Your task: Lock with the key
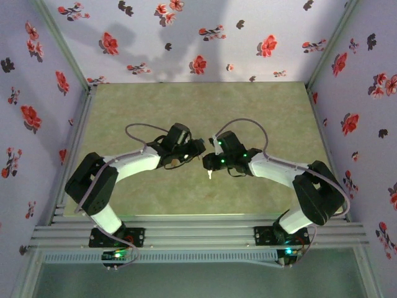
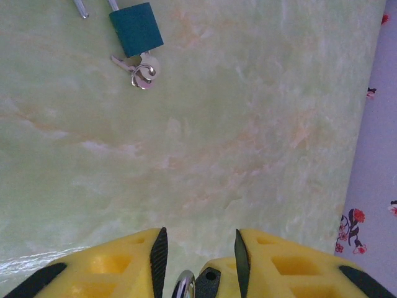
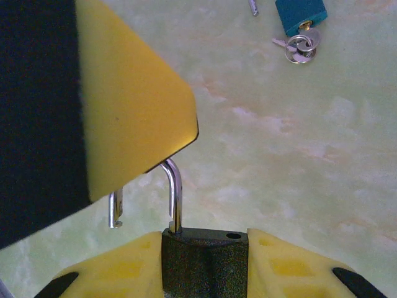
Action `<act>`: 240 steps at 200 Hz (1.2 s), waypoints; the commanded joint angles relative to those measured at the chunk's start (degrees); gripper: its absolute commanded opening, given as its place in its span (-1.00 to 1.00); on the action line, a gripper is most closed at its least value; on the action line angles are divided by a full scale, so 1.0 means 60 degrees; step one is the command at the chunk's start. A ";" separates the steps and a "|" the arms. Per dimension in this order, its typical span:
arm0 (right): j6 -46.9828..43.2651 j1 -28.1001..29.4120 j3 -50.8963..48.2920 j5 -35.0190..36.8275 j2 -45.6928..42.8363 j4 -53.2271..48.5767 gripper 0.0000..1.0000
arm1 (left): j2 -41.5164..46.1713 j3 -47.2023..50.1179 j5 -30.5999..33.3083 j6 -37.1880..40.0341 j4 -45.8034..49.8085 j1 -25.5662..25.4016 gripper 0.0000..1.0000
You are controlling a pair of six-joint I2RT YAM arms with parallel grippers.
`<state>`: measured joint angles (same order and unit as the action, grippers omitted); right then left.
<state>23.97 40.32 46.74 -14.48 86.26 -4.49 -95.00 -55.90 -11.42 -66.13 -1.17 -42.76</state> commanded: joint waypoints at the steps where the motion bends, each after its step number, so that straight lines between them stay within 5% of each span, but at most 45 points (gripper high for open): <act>1: -0.0142 0.0078 -0.0092 -0.0179 -0.0274 0.0203 -0.40 | -0.0166 0.0189 -0.0196 -0.0138 -0.0274 -0.0068 -0.29; 240: -0.0098 0.0078 -0.0107 -0.0231 -0.0254 0.0303 -0.41 | -0.0192 0.0396 -0.0369 -0.0097 -0.0479 -0.0082 -0.86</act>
<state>23.97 40.32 46.30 -15.27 86.13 -4.21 -95.20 -53.28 -12.97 -67.16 -4.14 -42.76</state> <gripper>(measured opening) 0.294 0.093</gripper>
